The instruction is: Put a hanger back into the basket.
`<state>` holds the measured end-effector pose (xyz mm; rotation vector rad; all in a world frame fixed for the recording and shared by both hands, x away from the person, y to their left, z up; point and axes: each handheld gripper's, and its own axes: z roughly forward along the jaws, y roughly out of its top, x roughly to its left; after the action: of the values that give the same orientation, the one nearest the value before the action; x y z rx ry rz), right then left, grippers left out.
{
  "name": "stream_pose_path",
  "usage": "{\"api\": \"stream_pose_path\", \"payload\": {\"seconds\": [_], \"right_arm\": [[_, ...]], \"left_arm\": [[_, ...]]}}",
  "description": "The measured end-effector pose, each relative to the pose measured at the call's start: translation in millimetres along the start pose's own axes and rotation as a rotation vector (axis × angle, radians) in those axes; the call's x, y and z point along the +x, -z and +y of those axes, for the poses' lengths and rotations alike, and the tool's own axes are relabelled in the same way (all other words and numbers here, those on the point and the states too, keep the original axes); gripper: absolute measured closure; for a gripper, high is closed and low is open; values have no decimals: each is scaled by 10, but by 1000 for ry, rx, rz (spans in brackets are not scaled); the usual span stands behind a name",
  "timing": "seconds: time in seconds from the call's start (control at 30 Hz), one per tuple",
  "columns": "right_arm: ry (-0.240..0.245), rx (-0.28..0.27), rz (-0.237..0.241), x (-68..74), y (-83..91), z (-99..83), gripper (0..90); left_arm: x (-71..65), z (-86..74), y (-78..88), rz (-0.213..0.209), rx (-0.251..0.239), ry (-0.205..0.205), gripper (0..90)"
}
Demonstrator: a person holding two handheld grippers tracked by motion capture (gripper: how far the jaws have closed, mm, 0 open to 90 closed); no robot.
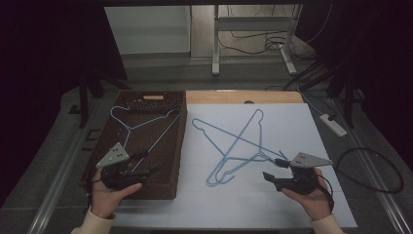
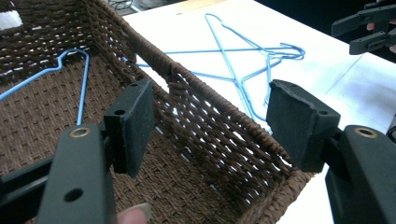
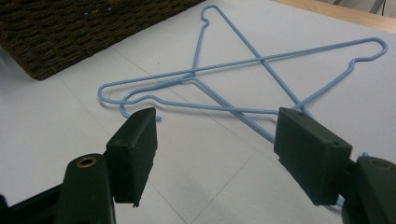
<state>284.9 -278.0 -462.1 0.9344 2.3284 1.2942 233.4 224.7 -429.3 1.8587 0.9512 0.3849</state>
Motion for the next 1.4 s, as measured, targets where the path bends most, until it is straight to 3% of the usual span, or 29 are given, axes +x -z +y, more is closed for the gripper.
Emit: {"api": "stream_pose_path", "payload": {"seconds": [0.5, 0.87, 1.17, 1.4], "right_arm": [[-7, 7, -9, -17, 0, -20, 308], [1, 22, -23, -39, -48, 56, 309], [-29, 83, -85, -237, -88, 222, 318], [-16, 187, -120, -365, -283, 264, 344]], "left_arm": [[29, -13, -61, 10, 14, 4, 327], [-11, -18, -138, -10, 37, -10, 328], [-72, -20, -208, -25, 56, -24, 328], [-76, -25, -225, -27, 61, -25, 328]]}}
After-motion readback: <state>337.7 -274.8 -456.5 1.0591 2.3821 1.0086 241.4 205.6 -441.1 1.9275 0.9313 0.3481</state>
